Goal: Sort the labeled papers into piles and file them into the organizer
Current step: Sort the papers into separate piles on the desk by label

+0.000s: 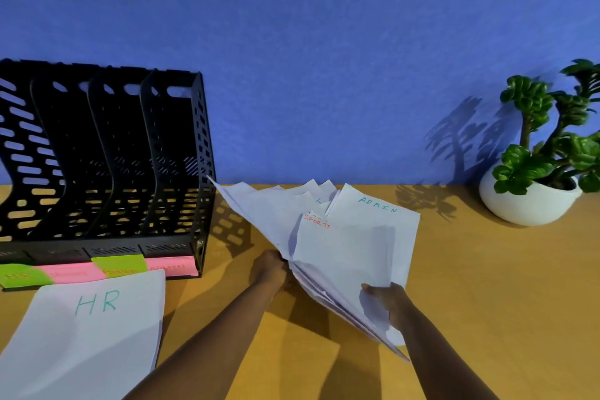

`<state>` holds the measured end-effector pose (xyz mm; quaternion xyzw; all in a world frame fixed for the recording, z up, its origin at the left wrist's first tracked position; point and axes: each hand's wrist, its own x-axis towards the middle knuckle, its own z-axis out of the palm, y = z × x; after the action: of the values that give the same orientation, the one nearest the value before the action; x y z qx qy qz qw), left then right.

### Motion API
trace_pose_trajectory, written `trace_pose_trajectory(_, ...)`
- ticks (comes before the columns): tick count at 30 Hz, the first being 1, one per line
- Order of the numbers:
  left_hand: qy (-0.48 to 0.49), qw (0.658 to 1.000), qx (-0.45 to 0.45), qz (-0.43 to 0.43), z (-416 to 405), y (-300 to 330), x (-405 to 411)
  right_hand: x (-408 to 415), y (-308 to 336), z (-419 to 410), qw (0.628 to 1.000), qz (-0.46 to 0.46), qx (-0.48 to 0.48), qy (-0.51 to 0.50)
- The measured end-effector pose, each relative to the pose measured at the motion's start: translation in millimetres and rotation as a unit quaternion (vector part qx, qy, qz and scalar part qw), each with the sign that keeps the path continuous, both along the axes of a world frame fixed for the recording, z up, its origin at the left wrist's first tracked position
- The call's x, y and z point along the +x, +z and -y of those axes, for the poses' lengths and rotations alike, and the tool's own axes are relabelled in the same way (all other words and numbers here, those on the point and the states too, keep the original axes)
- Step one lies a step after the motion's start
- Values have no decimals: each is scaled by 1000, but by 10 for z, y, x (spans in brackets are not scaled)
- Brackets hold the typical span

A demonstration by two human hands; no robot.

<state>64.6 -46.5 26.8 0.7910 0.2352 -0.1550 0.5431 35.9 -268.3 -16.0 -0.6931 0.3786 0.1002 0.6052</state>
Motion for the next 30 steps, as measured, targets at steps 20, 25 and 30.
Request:
trace_pose_trajectory(20,-112,952,242,148,-407,1318,137,79,64,-166,996,-37,-80,21)
trace_pose_trajectory(25,-55,918,268,287,-430,1658,120,73,80,-208,992,-33,-118,37)
trace_pose_trajectory(30,14,863,204,462,-430,1866,47,79,134,-318,988,-6,-145,50)
